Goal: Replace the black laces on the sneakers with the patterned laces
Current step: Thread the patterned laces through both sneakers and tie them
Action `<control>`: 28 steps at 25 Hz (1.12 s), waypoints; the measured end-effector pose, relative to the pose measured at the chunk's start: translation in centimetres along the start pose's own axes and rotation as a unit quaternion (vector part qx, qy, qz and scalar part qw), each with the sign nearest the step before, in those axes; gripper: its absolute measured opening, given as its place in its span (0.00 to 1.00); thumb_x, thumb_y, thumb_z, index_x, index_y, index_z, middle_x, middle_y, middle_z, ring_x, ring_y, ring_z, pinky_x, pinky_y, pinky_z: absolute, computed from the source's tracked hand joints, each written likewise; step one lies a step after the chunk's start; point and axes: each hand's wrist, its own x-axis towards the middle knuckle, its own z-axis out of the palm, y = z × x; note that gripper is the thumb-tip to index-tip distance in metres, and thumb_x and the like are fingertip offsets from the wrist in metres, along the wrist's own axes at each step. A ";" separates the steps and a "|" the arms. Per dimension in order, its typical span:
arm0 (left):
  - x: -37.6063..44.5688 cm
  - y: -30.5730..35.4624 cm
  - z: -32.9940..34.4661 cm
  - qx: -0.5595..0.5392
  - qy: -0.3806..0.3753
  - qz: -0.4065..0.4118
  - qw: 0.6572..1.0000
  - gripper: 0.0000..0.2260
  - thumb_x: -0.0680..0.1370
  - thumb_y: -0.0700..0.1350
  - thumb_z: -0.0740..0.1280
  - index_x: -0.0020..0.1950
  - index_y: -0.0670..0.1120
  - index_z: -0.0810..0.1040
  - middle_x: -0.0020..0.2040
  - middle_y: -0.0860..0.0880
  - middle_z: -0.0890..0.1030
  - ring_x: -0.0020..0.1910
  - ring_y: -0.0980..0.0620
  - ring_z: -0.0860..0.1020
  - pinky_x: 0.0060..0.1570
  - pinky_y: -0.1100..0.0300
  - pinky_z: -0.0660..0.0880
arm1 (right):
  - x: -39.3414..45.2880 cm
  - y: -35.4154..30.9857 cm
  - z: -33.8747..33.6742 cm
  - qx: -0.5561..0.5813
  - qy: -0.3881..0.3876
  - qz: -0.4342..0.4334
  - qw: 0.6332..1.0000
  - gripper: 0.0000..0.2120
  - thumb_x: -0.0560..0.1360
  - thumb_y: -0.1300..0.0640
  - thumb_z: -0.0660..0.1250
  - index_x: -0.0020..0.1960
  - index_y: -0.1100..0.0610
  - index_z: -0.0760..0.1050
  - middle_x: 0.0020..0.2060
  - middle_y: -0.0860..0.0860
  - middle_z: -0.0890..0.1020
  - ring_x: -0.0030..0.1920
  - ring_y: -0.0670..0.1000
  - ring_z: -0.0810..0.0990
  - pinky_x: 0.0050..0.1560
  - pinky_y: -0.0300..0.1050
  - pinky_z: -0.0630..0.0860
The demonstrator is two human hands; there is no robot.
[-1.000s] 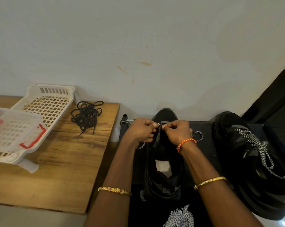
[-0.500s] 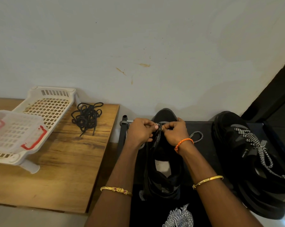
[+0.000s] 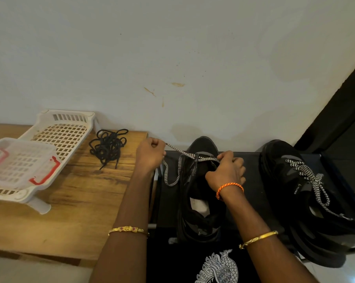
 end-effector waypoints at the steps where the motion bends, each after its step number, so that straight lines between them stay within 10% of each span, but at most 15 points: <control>1: 0.2 -0.1 -0.8 0.001 0.044 0.002 0.999 0.04 0.79 0.40 0.62 0.48 0.42 0.76 0.36 0.50 0.76 0.36 0.53 0.75 0.33 0.67 0.69 | -0.1 0.1 0.0 0.007 -0.002 0.004 1.000 0.24 0.67 0.64 0.69 0.59 0.54 0.65 0.62 0.57 0.64 0.64 0.59 0.64 0.65 0.55 0.64; 6: 0.2 -0.7 -3.5 -0.023 0.272 -0.016 0.962 0.05 0.80 0.44 0.59 0.52 0.44 0.72 0.44 0.48 0.75 0.47 0.47 0.76 0.45 0.55 0.72 | -0.1 0.0 -0.2 0.032 -0.025 0.009 0.999 0.19 0.70 0.64 0.67 0.58 0.56 0.67 0.61 0.59 0.67 0.63 0.59 0.65 0.62 0.53 0.69; 10: -1.7 -0.2 -0.7 0.226 0.148 0.103 0.957 0.18 0.77 0.44 0.65 0.67 0.49 0.69 0.64 0.42 0.69 0.64 0.41 0.67 0.61 0.45 0.67 | 0.2 -0.2 -0.2 0.035 -0.052 0.004 0.998 0.16 0.71 0.64 0.66 0.57 0.57 0.67 0.60 0.59 0.69 0.62 0.60 0.67 0.61 0.54 0.71; 15: -3.7 0.1 4.1 0.364 -0.055 0.230 0.901 0.08 0.78 0.49 0.66 0.56 0.56 0.81 0.68 0.51 0.66 0.70 0.49 0.57 0.64 0.49 0.53 | 0.0 -0.4 0.0 0.022 -0.046 0.000 0.999 0.18 0.71 0.62 0.66 0.60 0.58 0.67 0.61 0.60 0.70 0.63 0.61 0.68 0.60 0.53 0.71; 22: -3.7 0.1 4.6 0.389 -0.048 0.190 0.900 0.09 0.79 0.43 0.63 0.57 0.49 0.79 0.70 0.48 0.62 0.70 0.49 0.58 0.64 0.50 0.55 | 0.1 0.1 0.0 0.058 -0.043 0.008 0.997 0.16 0.71 0.63 0.66 0.58 0.58 0.68 0.59 0.59 0.72 0.61 0.60 0.70 0.60 0.53 0.73; 28: -2.6 0.0 0.0 0.363 0.131 0.088 0.919 0.09 0.79 0.43 0.63 0.58 0.48 0.78 0.68 0.44 0.63 0.68 0.44 0.61 0.62 0.46 0.60 | 0.4 0.7 -0.2 0.107 -0.042 0.017 0.993 0.12 0.70 0.66 0.65 0.50 0.55 0.67 0.56 0.58 0.74 0.58 0.59 0.73 0.59 0.56 0.74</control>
